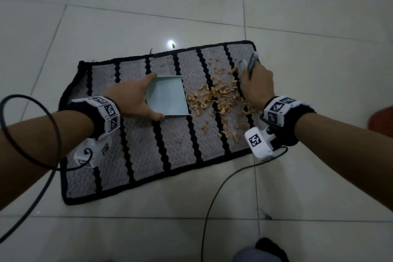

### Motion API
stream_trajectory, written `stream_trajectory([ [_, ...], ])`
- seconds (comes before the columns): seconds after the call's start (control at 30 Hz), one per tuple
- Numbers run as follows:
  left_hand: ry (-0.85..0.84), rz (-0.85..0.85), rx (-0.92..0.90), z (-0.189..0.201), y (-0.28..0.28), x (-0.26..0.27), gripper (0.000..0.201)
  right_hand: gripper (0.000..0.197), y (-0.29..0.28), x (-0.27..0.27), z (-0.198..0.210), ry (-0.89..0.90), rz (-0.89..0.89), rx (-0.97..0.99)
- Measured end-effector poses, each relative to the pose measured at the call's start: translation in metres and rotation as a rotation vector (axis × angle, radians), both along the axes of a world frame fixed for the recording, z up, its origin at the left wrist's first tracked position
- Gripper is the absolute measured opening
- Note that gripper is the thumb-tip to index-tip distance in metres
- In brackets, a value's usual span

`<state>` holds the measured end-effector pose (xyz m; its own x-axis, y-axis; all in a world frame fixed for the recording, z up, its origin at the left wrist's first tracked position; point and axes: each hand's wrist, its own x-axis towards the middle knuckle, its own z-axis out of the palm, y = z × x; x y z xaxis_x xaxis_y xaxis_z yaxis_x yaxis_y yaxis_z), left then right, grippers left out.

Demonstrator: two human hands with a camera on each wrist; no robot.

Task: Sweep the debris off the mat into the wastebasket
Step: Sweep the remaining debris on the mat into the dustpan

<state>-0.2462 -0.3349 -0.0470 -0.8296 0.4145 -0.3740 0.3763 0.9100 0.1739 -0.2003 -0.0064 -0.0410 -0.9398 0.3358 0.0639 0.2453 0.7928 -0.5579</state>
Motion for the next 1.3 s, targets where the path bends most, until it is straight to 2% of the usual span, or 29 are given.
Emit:
stream_trajectory([
  [0.27, 0.005, -0.009, -0.01, -0.001, 0.0, 0.001, 0.125, 0.021, -0.049, 0.009, -0.013, 0.001, 0.076, 0.002],
  [0.43, -0.003, -0.016, 0.013, -0.002, 0.0, 0.002, 0.125, 0.027, -0.091, 0.007, -0.016, -0.03, 0.06, -0.074],
  [0.63, -0.005, -0.026, 0.039, -0.004, -0.002, 0.002, 0.134, 0.028, -0.157, 0.009, -0.013, -0.03, 0.181, -0.094],
  [0.73, 0.004, -0.027, 0.047, -0.004, -0.002, 0.004, 0.126, 0.023, -0.171, 0.011, -0.006, -0.033, 0.238, -0.093],
  [0.8, 0.006, -0.017, 0.056, -0.003, -0.001, 0.006, 0.123, 0.02, -0.171, 0.013, 0.002, -0.005, 0.286, -0.098],
  [0.9, 0.004, 0.004, 0.082, -0.004, -0.004, 0.01, 0.13, 0.025, -0.156, 0.015, 0.011, 0.046, 0.326, -0.174],
  [1.0, 0.0, 0.027, 0.11, -0.009, -0.009, 0.011, 0.127, 0.022, -0.134, 0.016, 0.016, -0.036, 0.348, -0.192],
  [1.1, 0.002, 0.043, 0.169, -0.01, -0.015, 0.013, 0.12, 0.023, -0.113, 0.017, 0.021, -0.045, 0.371, -0.21],
  [1.2, -0.019, 0.039, 0.224, -0.009, -0.025, 0.015, 0.119, 0.018, -0.097, 0.022, 0.034, -0.038, 0.433, -0.272],
  [1.3, -0.033, 0.044, 0.22, -0.006, -0.037, 0.019, 0.121, 0.018, -0.082, 0.031, 0.043, -0.113, 0.493, -0.285],
])
